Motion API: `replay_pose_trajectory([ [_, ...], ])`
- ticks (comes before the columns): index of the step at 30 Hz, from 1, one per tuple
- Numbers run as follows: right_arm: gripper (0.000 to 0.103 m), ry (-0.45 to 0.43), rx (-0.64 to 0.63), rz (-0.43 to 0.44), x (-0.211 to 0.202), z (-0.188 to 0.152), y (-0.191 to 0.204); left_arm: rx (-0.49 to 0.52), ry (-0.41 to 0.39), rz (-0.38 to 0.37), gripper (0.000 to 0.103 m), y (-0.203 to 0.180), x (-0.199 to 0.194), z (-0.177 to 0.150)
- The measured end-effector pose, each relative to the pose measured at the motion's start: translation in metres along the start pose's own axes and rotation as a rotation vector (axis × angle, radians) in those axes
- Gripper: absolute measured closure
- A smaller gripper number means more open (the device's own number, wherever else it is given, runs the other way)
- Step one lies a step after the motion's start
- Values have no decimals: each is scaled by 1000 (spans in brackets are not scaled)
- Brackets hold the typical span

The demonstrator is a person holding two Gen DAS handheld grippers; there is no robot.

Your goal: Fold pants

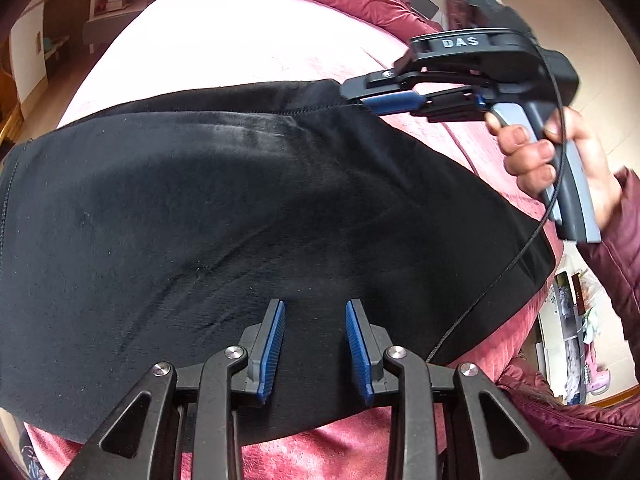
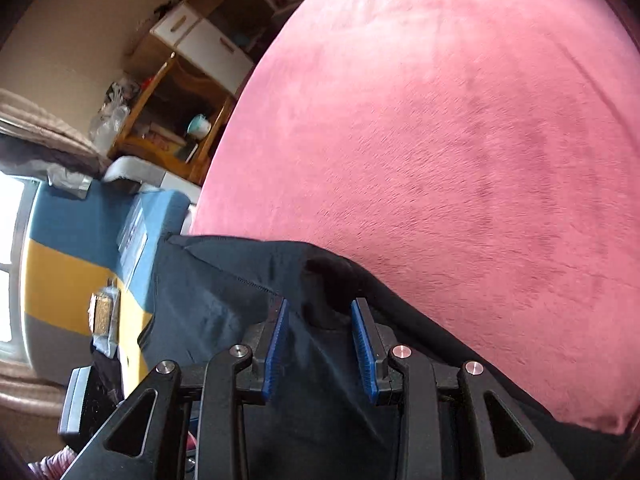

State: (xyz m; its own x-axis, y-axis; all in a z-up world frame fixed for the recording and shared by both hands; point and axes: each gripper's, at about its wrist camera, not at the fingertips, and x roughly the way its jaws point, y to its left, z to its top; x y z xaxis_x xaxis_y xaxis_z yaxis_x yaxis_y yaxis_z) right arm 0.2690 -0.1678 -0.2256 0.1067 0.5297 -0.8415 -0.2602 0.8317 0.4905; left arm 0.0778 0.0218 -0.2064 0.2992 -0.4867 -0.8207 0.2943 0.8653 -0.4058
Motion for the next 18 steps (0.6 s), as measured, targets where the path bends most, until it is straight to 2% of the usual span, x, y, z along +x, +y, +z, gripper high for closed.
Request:
replay_pose_trajectory([
  [3,68,43,-39,30,8,1,5,-8,2,-10,71,2,6,4],
  [4,70,42,-46,25,6,3,4,-11,2,-12,71,8,5,1],
  [6,91,34,-64,13,9,7,5,-16,3,-16,71,12,7,2],
  [7,93,29,-86,-3,8,7,9,-20,4,-16,71,13,8,2],
  [10,95,-49,-164,-28,-8,9,24,-32,-3,-14,71,16,5,1],
  [12,97,-89,-130,-51,-13,16,19,-44,-5,-7,71,22,6,2],
  [16,98,-27,-119,-160,24,18,10,-89,2,-11,71,32,12,3],
  [18,98,-39,-109,-162,30,19,10,-89,4,-9,71,34,11,3],
])
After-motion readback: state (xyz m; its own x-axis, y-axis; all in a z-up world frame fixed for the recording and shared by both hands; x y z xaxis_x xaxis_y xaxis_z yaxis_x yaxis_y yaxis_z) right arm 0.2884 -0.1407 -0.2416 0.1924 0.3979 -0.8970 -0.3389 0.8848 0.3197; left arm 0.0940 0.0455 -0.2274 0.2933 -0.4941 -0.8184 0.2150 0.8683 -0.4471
